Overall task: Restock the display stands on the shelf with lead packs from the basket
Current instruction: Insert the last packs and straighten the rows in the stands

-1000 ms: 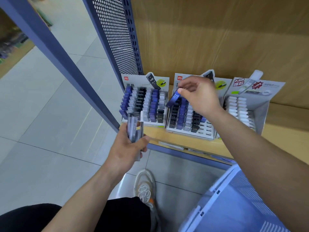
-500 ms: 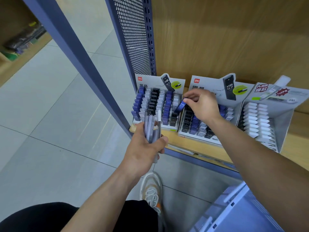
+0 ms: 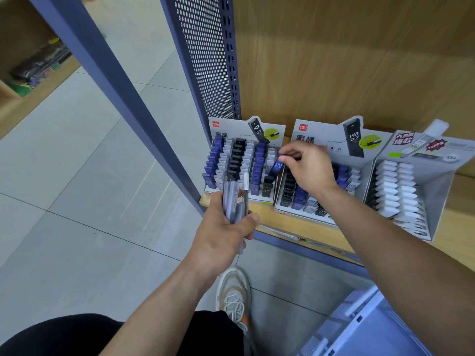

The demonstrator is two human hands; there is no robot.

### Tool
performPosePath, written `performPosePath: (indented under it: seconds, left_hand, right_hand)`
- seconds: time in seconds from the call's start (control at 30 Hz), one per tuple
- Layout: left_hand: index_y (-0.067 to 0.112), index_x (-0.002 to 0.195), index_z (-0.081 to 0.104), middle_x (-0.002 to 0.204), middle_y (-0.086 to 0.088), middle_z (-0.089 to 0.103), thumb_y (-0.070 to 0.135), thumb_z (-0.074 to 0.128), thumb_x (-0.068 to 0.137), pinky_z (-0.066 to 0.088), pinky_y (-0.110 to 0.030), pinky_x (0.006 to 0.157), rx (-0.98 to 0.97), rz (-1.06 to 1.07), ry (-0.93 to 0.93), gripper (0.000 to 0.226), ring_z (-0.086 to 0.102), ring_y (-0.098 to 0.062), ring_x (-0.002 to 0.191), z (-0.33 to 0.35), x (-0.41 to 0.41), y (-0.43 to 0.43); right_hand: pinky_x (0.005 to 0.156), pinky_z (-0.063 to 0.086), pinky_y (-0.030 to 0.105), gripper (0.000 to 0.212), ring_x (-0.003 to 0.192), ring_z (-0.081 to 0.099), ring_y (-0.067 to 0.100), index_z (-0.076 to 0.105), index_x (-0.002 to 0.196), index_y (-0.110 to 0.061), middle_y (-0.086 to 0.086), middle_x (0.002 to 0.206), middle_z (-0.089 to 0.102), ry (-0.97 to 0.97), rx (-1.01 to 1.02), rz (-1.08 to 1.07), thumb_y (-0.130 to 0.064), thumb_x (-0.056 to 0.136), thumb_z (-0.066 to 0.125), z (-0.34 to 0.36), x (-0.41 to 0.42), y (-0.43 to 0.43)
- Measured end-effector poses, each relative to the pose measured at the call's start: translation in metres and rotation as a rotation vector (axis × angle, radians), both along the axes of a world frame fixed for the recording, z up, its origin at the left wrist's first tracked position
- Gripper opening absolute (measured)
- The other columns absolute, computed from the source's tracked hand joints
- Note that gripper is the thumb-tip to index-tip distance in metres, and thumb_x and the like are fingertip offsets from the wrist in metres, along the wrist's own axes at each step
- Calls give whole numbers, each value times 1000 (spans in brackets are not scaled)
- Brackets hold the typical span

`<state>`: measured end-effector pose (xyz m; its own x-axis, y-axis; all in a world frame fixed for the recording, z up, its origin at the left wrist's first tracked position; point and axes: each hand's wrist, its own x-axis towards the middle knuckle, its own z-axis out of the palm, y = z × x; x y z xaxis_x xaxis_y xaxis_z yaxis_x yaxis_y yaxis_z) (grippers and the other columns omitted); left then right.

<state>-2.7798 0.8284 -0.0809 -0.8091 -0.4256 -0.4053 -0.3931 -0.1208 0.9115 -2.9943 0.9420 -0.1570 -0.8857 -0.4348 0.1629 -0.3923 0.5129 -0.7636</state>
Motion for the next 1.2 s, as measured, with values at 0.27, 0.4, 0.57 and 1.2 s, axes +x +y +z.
performPosePath:
  seconds: [0.27,0.4,0.57,1.2]
  left_hand:
    - [22,114,53,81,-3,60,10,71,92,47,-30,56,-6,8,-5,31,57,-15,62,-1,1,-1]
    - [22,113,53,80,-4,61,11,72,92,47,-31,56,-8,16,-12,30,58,-15,63,-1,1,-2]
    - [19,113,52,80,-3,60,8,71,92,45,-29,53,16,23,-7,30,57,-14,60,0,0,-2]
    - [23,111,52,83,-4,62,12,71,93,50,-28,56,6,21,-6,29,60,-13,64,-1,0,-4]
  right_hand:
    - [80,51,11,10,79,65,0,77,95,-17,-10,86,72,41,24,86,-13,87,75,3,5,-3]
    - [80,55,22,7,80,68,6,77,90,-20,-8,85,74,34,60,108,-14,87,76,6,2,-2]
    - [76,52,13,7,79,66,1,77,87,-19,-8,84,74,6,66,128,-13,85,77,9,2,4]
    - [87,52,36,15,92,63,19,78,101,-15,2,101,69,117,208,316,-9,93,68,0,-1,-7]
